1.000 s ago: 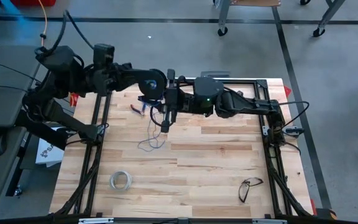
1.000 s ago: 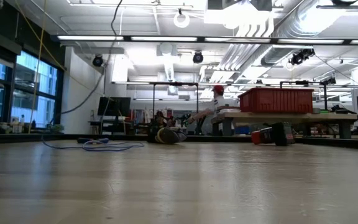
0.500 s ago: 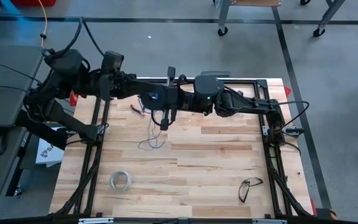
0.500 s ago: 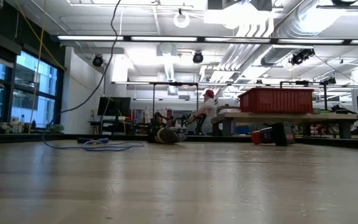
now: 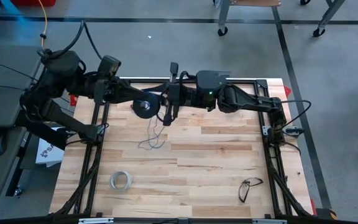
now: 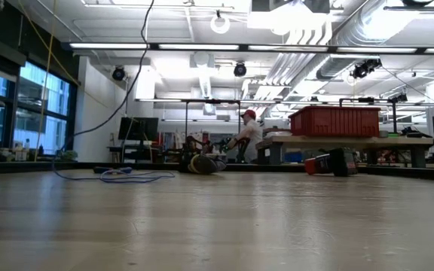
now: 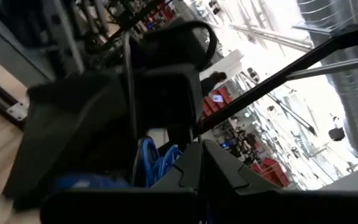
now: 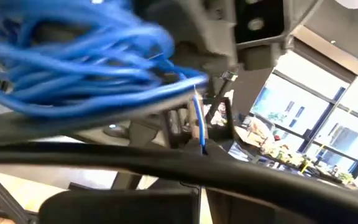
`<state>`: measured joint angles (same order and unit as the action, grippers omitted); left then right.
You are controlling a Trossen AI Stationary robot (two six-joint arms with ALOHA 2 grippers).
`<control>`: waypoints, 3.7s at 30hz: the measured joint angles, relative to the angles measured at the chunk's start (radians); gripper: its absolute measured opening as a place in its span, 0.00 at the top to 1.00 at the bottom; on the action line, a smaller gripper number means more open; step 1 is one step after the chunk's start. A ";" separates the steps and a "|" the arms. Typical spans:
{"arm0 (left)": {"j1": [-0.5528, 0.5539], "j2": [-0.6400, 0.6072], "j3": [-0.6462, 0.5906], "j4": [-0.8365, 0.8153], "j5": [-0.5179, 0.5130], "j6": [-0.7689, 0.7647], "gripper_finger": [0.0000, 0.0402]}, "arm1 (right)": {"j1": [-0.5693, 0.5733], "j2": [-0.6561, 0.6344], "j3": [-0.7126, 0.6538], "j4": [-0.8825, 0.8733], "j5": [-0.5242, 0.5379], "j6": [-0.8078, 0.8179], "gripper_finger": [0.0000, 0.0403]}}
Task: Coil cords
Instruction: Coil the blue wire onto the black spool
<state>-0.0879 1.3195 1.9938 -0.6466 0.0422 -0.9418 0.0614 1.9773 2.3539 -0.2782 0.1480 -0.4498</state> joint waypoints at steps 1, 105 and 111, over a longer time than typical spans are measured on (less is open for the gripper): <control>0.000 -0.005 0.000 -0.009 -0.002 0.000 1.00 | -0.003 -0.004 0.000 -0.004 0.000 -0.001 1.00; 0.043 -0.083 0.000 0.181 -0.261 0.962 1.00 | -0.113 -0.088 0.001 -0.375 -0.202 0.495 0.49; 0.043 -0.083 0.000 0.207 -0.261 0.964 1.00 | -0.113 -0.083 0.001 -0.374 -0.209 0.521 0.54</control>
<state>-0.0452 1.2366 1.9942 -0.4400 -0.2188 0.0222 -0.0521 1.8943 2.3547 -0.6520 -0.0609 0.0715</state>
